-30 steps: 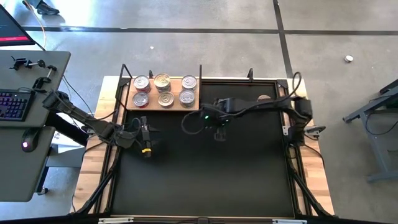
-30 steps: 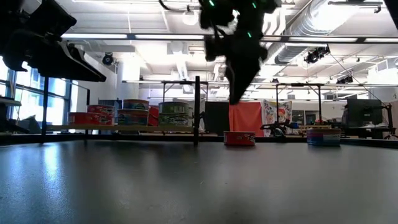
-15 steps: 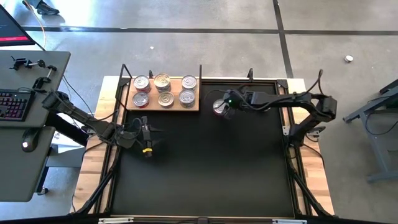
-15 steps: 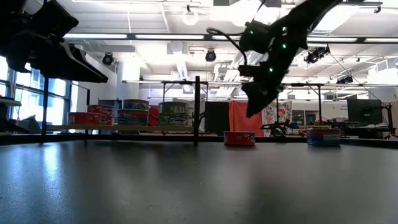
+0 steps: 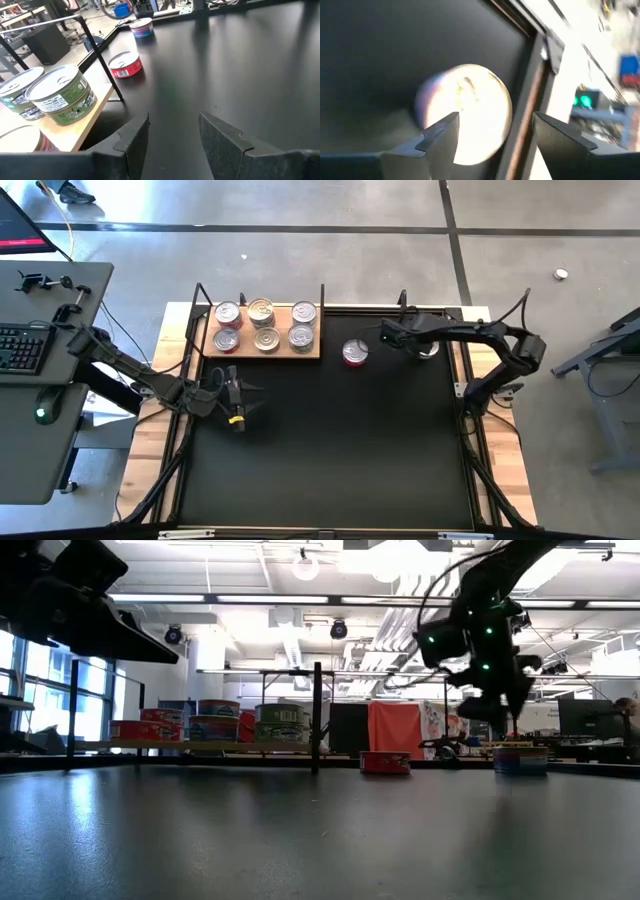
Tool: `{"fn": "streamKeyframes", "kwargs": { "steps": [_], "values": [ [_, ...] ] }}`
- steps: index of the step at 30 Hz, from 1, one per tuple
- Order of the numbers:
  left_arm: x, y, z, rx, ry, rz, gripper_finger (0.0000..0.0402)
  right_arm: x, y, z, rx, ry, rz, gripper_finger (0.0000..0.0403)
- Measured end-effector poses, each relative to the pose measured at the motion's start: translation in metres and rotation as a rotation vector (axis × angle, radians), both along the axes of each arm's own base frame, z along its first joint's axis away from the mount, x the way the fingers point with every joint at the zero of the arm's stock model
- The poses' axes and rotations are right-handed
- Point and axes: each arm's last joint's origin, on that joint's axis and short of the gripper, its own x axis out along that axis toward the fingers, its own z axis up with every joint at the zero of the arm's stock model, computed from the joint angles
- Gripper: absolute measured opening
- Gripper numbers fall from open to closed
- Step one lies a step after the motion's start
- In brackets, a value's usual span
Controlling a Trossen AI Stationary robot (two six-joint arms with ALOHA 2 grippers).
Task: Stack canned seafood by type on shelf
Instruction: Stack the pink blue tuna can on the top of the other pink blue tuna can
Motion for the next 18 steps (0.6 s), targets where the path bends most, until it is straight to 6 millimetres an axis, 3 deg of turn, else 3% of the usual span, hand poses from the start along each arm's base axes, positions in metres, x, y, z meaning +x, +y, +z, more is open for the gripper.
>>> {"fn": "streamKeyframes", "kwargs": {
  "steps": [5, 10, 14, 18],
  "values": [
    [0.000, 0.000, 0.000, 0.002, -0.003, 0.000, 0.0163, -0.018, -0.007, -0.004, 0.014, 0.064, -0.100, 0.0216],
    [0.000, 0.000, 0.000, 0.004, 0.002, -0.001, 0.0163, -0.030, -0.014, -0.024, 0.108, 0.014, -0.109, 0.0168],
    [0.000, 0.000, 0.000, 0.004, 0.003, -0.001, 0.0163, -0.033, -0.011, -0.035, 0.138, -0.020, -0.078, 0.0124],
    [0.000, 0.000, 0.000, 0.004, 0.003, -0.001, 0.0163, -0.024, 0.003, -0.037, 0.173, -0.029, -0.031, 0.0085]
  ]
}}
